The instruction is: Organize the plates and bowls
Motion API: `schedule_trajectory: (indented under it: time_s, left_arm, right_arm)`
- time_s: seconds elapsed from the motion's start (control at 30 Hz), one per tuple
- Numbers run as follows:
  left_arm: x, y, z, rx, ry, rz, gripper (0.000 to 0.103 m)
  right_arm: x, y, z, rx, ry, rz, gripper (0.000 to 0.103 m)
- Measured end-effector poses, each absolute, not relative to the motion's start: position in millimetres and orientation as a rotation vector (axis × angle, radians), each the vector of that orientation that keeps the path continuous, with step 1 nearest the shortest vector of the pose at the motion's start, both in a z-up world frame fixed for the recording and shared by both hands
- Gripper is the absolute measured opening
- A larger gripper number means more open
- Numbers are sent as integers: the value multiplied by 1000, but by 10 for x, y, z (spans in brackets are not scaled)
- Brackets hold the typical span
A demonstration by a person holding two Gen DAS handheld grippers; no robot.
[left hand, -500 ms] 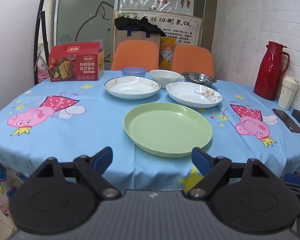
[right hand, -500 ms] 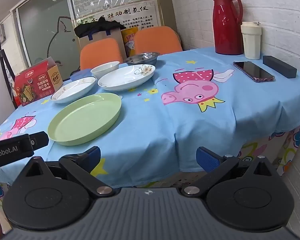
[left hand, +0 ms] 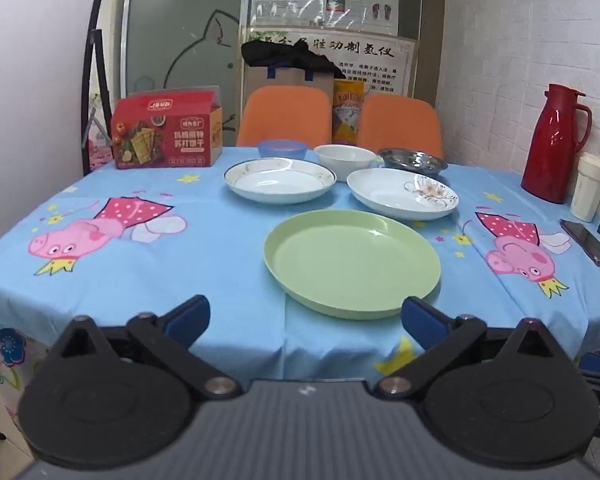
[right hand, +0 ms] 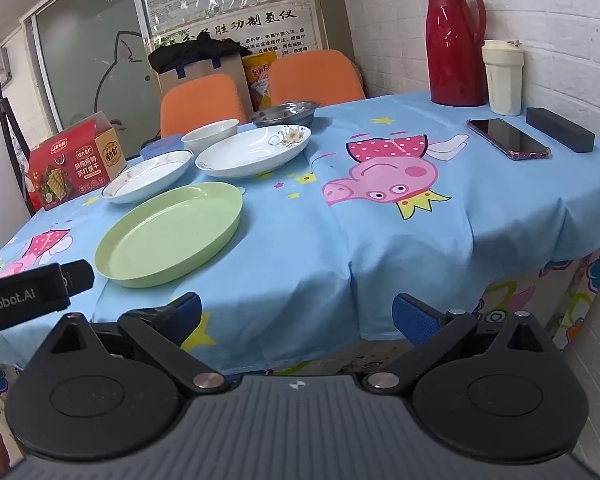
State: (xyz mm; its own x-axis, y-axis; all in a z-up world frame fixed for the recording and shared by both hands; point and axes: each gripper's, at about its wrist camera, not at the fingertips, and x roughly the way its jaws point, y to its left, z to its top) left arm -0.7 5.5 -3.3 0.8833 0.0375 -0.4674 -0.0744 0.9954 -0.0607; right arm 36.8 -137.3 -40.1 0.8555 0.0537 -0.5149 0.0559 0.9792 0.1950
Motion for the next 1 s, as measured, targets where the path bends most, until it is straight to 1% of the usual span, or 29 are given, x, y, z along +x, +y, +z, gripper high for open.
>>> schedule_trajectory:
  time_s: [1.0]
  left_arm:
    - [-16, 3, -8, -48, 483, 49, 101]
  right_arm:
    - [366, -1339, -413, 202, 557, 11, 103]
